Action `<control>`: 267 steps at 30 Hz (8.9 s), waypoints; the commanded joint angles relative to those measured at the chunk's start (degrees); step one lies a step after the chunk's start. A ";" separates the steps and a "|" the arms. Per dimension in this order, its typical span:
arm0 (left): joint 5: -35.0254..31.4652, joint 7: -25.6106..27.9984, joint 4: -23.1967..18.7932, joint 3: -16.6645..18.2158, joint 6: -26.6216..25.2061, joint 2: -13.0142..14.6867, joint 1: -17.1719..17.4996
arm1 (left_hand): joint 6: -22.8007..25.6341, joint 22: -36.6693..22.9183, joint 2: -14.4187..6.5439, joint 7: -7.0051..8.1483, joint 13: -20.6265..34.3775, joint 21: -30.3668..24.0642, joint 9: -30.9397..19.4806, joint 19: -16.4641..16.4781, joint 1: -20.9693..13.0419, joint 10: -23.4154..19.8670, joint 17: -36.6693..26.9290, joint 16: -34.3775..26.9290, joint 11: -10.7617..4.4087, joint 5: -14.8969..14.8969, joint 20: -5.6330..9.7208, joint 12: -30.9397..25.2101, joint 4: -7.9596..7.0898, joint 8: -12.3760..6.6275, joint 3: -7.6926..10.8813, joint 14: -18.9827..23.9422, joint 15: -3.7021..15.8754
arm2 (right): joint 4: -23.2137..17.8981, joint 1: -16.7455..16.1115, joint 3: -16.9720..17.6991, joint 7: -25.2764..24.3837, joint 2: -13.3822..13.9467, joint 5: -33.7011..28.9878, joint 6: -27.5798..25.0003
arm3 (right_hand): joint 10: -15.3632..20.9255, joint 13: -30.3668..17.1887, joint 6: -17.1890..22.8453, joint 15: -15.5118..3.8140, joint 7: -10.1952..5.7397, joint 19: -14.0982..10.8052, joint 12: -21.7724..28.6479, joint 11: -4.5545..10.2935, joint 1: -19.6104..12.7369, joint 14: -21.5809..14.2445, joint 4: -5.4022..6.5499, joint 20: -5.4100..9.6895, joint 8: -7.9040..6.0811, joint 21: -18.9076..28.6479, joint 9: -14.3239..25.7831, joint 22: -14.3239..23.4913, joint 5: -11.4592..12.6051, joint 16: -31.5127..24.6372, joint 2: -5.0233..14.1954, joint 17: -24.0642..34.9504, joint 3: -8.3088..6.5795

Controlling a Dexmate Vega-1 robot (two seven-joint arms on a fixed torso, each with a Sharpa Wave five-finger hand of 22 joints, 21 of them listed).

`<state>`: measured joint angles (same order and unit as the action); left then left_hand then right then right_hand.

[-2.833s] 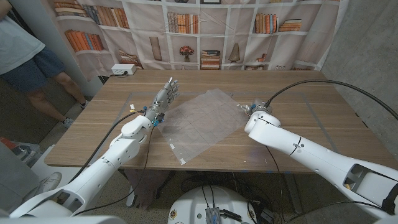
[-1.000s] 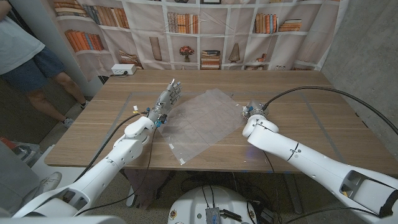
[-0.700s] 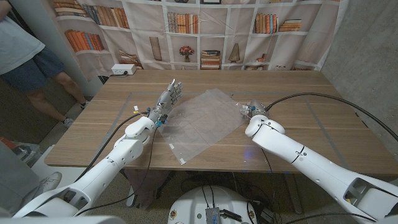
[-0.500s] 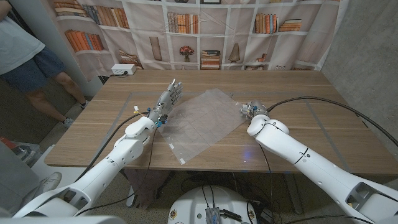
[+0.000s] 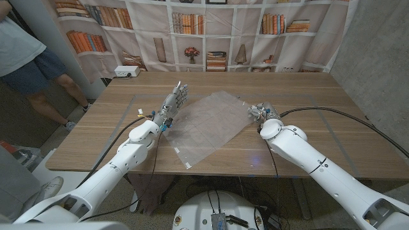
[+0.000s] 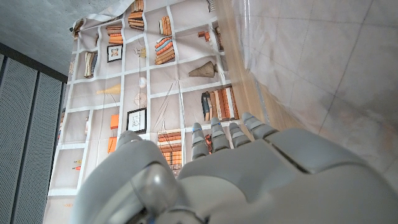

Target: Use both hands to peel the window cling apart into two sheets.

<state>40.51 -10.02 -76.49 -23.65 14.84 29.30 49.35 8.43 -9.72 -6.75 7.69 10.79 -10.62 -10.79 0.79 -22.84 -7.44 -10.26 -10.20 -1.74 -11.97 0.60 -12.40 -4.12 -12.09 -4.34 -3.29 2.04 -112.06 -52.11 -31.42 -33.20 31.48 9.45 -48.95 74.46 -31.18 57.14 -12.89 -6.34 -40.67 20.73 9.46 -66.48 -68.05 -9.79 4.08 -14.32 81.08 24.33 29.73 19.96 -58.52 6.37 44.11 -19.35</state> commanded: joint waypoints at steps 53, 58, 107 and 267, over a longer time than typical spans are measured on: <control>-1.14 0.91 -4.05 -0.85 -0.34 0.33 -0.06 | 0.96 -0.33 0.12 -0.20 0.15 -0.48 -0.08 -0.38 0.20 -0.46 -0.20 -0.38 -0.13 0.09 0.45 0.06 -0.19 0.16 -0.82 -0.63 0.33 | 1.83 -1.79 8.75 -3.55 0.85 9.60 23.73 | 0.07 0.34 0.46 -0.19 -0.15 1.95 -3.18 0.23 -0.95 -0.72 0.26 8.05 1.96 6.08 1.05 -4.17 3.20 0.11 -0.02 -2.70 1.65; -1.91 1.43 -5.62 -0.85 -0.92 1.33 -0.07 | 0.38 -0.33 0.10 -0.07 0.15 -0.49 -0.08 -0.37 0.16 -0.50 -0.19 -0.38 0.05 0.08 0.47 0.07 -0.20 0.44 -0.85 -0.62 0.30 | 1.85 -1.23 7.95 -3.28 1.72 7.98 24.17 | -0.24 -0.06 -0.08 -0.19 -0.63 2.28 -3.27 0.43 -0.86 -0.65 0.35 8.01 2.19 6.31 1.18 -4.56 3.25 0.07 0.05 -2.80 1.79; -3.61 1.65 -6.17 -1.98 -1.47 0.85 -2.78 | 1.11 -0.33 0.03 -0.27 0.16 -0.51 -0.10 -0.38 0.07 -0.69 -0.18 -0.34 -0.02 0.04 0.56 0.11 -0.28 0.38 -1.06 -0.80 0.21 | 7.89 2.38 4.88 -4.86 5.12 -17.84 39.30 | -6.09 -3.14 -4.96 -0.21 -4.72 8.13 -6.27 1.74 -0.71 4.23 1.79 7.85 1.90 8.56 6.87 -6.03 -5.80 -0.91 4.03 -2.90 2.90; -19.99 1.50 -24.94 1.53 -8.47 15.30 -14.18 | 24.82 -0.50 -1.14 -6.43 0.78 -0.76 -0.85 7.99 -3.21 -14.82 -0.58 -1.08 -1.53 0.32 0.77 -1.96 0.23 -4.01 -2.09 10.93 1.84 | 7.88 -1.51 4.18 -6.33 4.00 -38.10 57.62 | -10.08 -7.89 -8.41 -0.24 -5.69 12.12 -8.11 1.99 3.57 8.78 6.82 7.74 1.90 8.51 14.76 -7.37 -9.42 -3.64 4.57 -4.25 -2.75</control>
<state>19.83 -6.41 -101.95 -21.16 8.45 44.55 37.26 32.08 -9.99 -7.80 1.44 11.35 -11.43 -11.34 8.84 -25.26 -19.94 -10.54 -11.21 -2.92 -11.97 1.49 -13.50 -3.90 -15.64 -6.78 6.93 2.17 -103.74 -54.02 -26.88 -39.11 35.46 -27.07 7.11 64.60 -38.99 48.41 -9.63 -11.97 -28.81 12.81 11.25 -63.20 -59.47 -2.85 2.66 -12.30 89.33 38.97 22.34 10.18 -61.88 10.80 39.80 -21.59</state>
